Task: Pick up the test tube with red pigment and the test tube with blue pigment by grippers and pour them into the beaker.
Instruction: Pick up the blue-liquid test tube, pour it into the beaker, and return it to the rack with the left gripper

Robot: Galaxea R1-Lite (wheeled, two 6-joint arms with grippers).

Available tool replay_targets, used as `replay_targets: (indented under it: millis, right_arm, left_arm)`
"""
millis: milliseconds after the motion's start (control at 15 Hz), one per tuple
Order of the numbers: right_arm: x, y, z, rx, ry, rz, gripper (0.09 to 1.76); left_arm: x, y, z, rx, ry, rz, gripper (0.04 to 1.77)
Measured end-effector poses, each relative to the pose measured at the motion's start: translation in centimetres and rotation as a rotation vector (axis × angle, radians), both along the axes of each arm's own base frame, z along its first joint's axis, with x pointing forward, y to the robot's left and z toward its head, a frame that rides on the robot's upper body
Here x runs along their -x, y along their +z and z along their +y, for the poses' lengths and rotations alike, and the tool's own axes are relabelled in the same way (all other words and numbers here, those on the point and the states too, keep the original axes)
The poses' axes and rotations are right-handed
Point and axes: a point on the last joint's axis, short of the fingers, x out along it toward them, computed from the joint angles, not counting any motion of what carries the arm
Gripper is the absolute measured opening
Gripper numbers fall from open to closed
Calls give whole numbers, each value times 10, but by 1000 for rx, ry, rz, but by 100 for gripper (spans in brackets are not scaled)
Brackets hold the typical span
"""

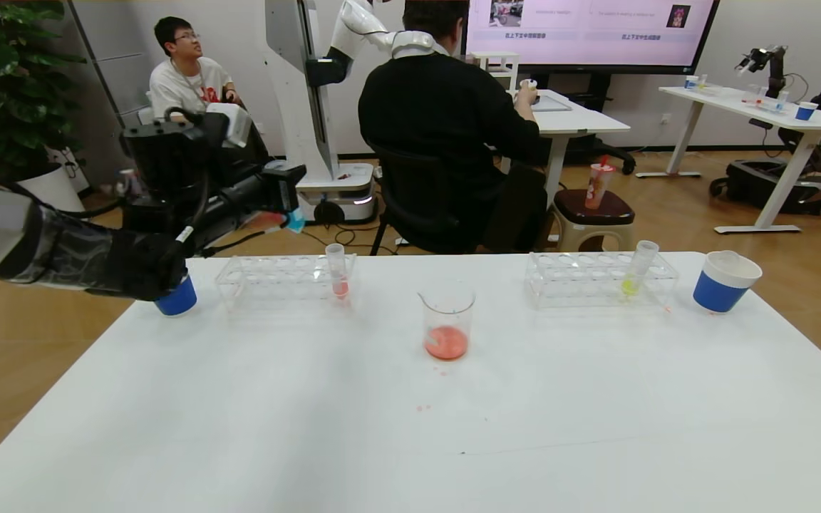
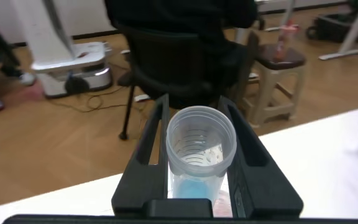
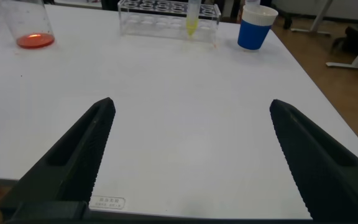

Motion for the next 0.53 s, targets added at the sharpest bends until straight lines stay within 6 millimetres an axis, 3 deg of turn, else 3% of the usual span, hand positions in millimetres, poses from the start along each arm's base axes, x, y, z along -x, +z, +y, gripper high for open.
replay_targets:
  millis: [333,533]
  right_arm:
    - [0,0,0,0,0,0,174]
    - [0,0,0,0,0,0,174]
  left_arm:
    - [15,2,-64,-79,-304,-49,54]
    - [16,0,-87,-193,-382,-144,54]
